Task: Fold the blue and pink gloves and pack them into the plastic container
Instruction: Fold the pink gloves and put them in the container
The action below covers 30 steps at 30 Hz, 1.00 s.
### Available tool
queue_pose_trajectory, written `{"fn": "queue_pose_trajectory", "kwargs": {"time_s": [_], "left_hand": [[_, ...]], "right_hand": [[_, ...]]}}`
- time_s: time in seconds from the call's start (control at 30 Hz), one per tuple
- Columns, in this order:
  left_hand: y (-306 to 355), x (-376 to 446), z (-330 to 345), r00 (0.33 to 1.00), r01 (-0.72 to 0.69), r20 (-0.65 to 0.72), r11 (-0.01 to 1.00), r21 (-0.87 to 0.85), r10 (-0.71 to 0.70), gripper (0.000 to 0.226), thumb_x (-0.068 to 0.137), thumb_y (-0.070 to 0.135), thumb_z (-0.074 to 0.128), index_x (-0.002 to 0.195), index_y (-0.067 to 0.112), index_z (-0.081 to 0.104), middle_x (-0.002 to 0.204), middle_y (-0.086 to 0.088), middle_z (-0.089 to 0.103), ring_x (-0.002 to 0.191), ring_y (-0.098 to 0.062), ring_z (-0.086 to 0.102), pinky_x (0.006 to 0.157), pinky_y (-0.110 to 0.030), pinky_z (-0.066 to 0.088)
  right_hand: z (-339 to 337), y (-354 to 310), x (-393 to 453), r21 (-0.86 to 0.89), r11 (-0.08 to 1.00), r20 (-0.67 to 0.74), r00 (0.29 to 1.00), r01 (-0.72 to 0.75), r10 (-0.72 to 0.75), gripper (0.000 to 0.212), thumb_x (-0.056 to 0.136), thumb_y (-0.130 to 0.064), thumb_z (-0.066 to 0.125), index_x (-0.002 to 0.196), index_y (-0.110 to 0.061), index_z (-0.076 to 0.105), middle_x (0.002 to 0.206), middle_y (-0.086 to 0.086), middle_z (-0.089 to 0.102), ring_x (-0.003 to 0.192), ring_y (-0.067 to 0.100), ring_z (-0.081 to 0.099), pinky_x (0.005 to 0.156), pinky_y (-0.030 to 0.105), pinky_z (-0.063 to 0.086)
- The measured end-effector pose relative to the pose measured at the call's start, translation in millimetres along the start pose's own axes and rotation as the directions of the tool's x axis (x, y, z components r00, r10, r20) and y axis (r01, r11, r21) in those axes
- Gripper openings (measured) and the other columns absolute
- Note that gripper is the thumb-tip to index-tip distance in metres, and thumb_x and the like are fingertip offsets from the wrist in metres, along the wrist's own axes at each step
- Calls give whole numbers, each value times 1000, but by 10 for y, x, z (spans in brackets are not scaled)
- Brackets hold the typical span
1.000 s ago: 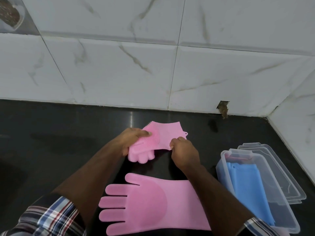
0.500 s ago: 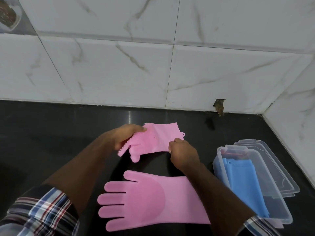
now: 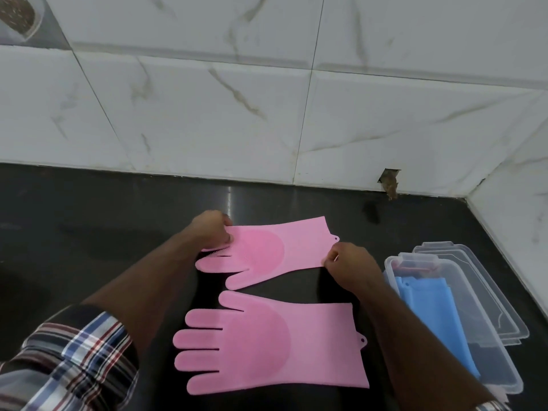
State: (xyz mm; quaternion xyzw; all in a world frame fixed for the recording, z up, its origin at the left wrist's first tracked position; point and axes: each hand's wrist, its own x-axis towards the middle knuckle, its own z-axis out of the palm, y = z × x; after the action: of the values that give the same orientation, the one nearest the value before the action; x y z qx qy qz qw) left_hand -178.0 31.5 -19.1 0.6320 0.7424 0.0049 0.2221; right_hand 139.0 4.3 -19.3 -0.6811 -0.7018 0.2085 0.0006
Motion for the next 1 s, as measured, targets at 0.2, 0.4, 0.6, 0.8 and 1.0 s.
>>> {"fn": "queue_pose_trajectory", "kwargs": {"time_s": [0.2,0.4,0.6,0.8,1.0], "left_hand": [[257,48,167,983,-175,-91,969,-174,161,31,83,11,71,114,15,71,114,-1,70,108,-23,64,82,-21,39],[199,44,141,993,-114,-31,991,-64,113,27,82,35,48,98,25,68,103,-2,69,101,-31,63,89,-46,53],[128,-128,144,992,-76,-120,946,-314,39,7,90,19,64,89,22,71,82,13,66,83,-12,60,67,-24,44],[99,-402,103,994,-91,-100,881,-464,50,14,89,16,70,102,16,66,96,0,69,90,-19,64,84,-36,52],[81,-674,183,993,-89,-107,902,-423,48,20,89,30,71,92,10,71,88,-8,72,75,-18,61,70,-32,51]], "right_hand": [[-101,41,185,125,992,-209,978,27,0,28,89,-25,64,116,-19,63,113,3,67,98,21,62,84,32,48],[-114,3,398,-91,994,-70,996,54,-61,45,87,-14,57,132,-22,57,123,7,61,109,26,58,94,46,52],[-209,-9,334,-157,987,20,999,33,-30,14,86,-26,63,95,-19,71,89,2,69,81,20,63,82,39,56],[-362,-51,83,-35,993,-10,994,113,-113,11,86,-18,61,87,-14,71,86,4,70,81,20,64,76,34,54],[-368,-66,-260,0,987,-65,985,158,-158,7,87,-14,61,87,-18,67,87,1,68,80,17,62,68,29,47]]}}
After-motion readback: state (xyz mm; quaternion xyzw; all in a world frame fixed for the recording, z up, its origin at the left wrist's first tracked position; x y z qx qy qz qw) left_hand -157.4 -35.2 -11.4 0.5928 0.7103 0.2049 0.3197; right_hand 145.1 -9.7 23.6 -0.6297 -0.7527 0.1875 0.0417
